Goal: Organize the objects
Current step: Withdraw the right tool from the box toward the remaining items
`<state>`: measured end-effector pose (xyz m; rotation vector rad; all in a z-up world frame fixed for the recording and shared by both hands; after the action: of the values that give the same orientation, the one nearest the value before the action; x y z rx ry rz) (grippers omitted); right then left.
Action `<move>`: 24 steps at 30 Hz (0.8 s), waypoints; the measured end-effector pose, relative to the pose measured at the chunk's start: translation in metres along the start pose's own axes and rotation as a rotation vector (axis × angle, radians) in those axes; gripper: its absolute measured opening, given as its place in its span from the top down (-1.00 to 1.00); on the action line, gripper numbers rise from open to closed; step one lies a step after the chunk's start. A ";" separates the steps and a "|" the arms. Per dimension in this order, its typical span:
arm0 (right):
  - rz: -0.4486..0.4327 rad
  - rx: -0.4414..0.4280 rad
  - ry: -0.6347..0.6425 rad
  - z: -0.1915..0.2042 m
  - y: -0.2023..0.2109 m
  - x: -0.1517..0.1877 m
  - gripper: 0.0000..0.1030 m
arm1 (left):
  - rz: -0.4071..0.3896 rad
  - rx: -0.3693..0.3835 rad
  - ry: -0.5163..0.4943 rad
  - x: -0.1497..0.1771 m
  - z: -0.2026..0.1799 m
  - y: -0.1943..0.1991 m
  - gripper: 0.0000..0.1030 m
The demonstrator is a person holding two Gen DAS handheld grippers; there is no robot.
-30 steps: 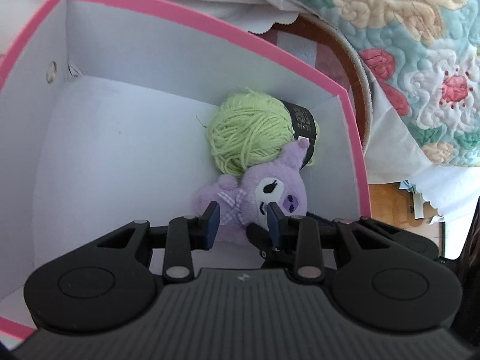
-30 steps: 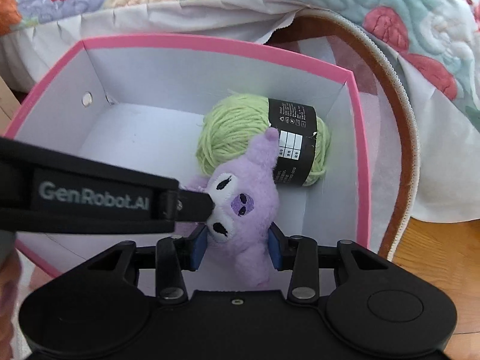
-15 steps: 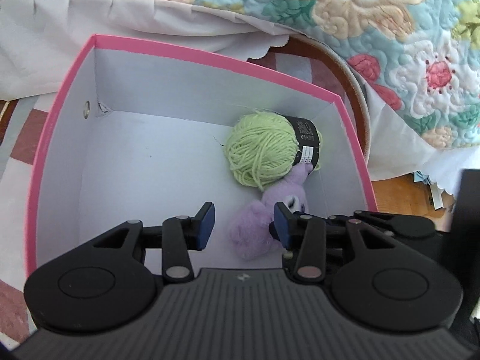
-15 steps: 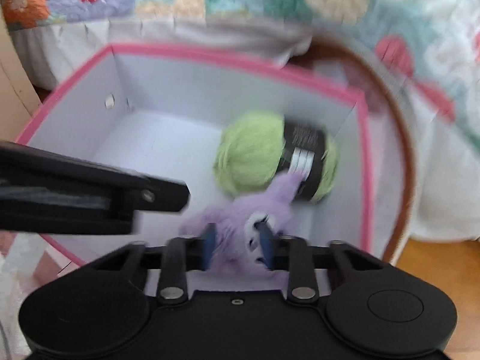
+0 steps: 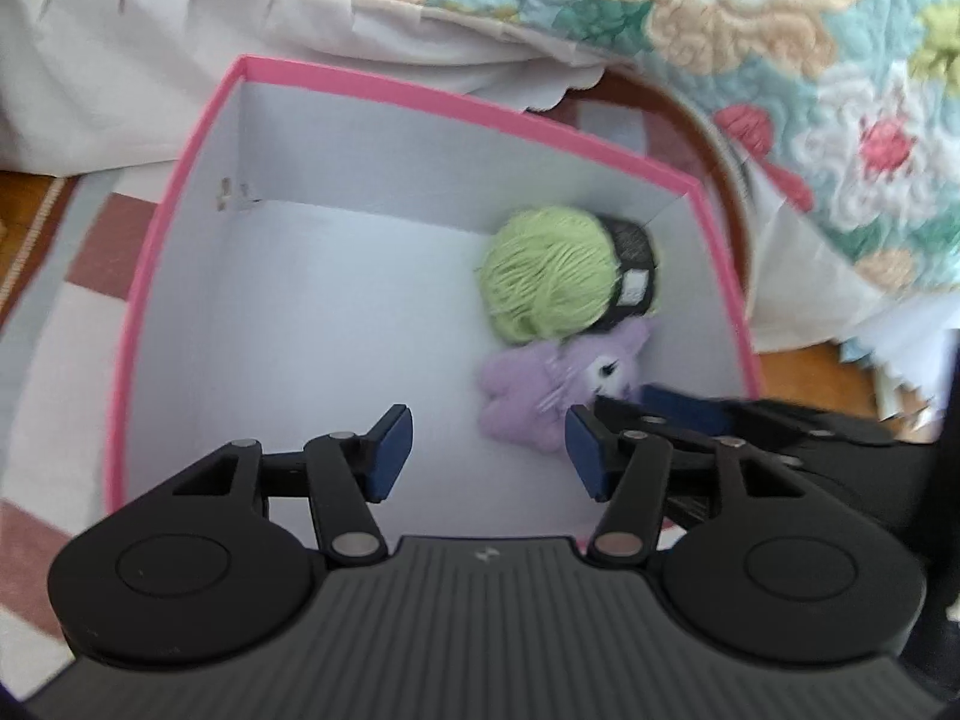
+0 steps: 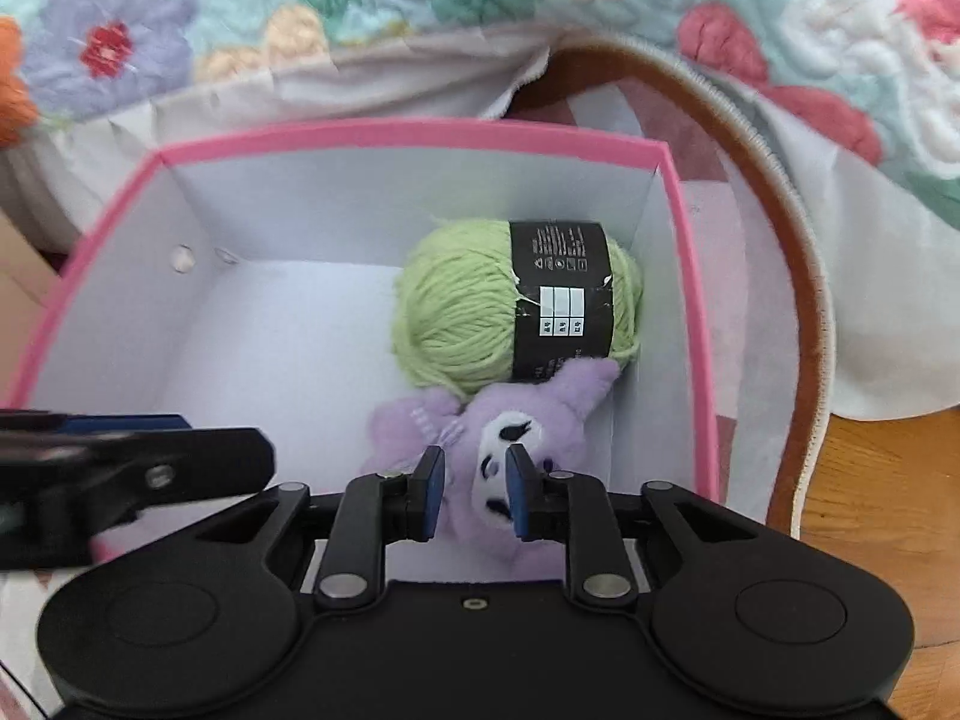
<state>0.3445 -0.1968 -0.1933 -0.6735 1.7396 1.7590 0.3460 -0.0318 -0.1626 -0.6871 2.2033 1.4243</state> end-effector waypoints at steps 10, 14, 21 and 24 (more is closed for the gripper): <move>-0.049 -0.056 0.046 0.019 0.093 -0.007 -0.05 | 0.035 -0.018 -0.080 0.002 -0.010 0.061 -0.25; -0.073 -0.107 0.058 0.029 0.130 -0.017 -0.16 | 0.029 -0.036 -0.113 -0.005 -0.011 0.097 -0.37; -0.100 -0.169 0.057 0.041 0.183 -0.029 -0.36 | 0.037 -0.066 -0.186 -0.005 -0.016 0.157 -0.50; -0.102 -0.188 0.077 0.047 0.204 -0.027 -0.46 | 0.039 -0.071 -0.200 -0.001 -0.018 0.180 -0.55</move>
<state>0.2225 -0.1495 -0.0282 -0.9041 1.5716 1.8616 0.2349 0.0144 -0.0278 -0.5031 2.0317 1.5262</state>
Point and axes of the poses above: each gripper's, at about its wrist camera, not at the fingertips, and y roughly against the way its jaws point, z to its left, x to its underside, the point moved 10 cm from there along -y, roughly the way its jaws point, and after that the axes turned 14 degrees about -z, right-handed, at the moved point
